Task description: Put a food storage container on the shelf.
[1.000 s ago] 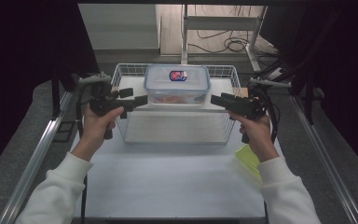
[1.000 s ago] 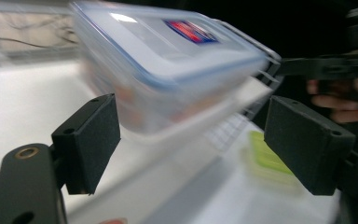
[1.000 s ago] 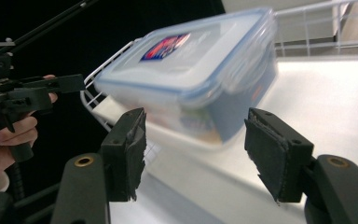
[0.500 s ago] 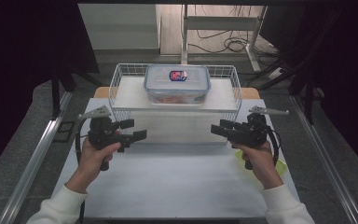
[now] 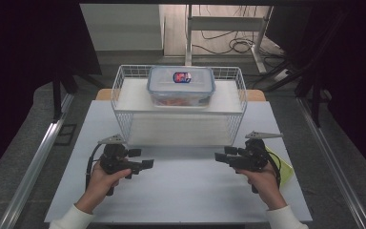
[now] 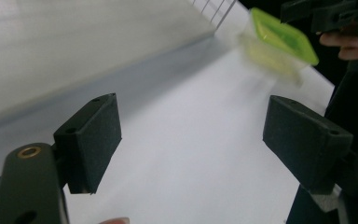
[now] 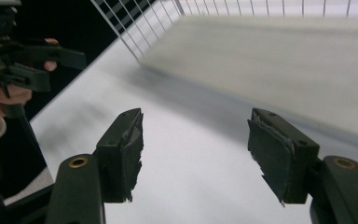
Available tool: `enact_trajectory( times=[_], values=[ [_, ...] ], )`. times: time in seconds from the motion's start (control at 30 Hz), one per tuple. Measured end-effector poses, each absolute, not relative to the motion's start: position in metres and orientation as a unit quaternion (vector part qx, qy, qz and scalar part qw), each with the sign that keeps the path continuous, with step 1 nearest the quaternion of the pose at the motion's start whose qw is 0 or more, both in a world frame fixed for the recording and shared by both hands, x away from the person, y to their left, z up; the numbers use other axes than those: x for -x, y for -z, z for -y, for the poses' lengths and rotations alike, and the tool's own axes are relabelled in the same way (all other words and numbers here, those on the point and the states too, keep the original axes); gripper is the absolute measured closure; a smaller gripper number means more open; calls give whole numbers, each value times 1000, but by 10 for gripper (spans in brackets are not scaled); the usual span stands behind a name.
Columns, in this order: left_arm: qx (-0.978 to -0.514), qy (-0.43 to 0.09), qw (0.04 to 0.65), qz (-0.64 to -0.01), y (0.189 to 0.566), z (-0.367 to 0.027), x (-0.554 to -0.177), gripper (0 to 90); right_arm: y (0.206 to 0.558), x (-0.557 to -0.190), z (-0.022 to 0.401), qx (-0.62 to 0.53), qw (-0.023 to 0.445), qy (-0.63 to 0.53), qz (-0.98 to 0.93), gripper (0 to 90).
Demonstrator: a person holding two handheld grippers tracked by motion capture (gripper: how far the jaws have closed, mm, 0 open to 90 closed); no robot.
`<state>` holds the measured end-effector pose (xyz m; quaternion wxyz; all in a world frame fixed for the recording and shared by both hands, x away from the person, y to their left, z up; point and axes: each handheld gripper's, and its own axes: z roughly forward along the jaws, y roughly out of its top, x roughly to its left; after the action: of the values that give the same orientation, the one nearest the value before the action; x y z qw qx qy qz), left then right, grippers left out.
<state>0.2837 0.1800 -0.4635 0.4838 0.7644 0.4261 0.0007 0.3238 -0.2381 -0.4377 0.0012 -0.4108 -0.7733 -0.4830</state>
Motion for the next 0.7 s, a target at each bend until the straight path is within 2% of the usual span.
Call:
enact_trajectory(
  times=[0.7],
  values=[
    [-789,10,438,-430,481,-180,-280,189,457,-321,244,423,9,423,801,332]
  ],
)
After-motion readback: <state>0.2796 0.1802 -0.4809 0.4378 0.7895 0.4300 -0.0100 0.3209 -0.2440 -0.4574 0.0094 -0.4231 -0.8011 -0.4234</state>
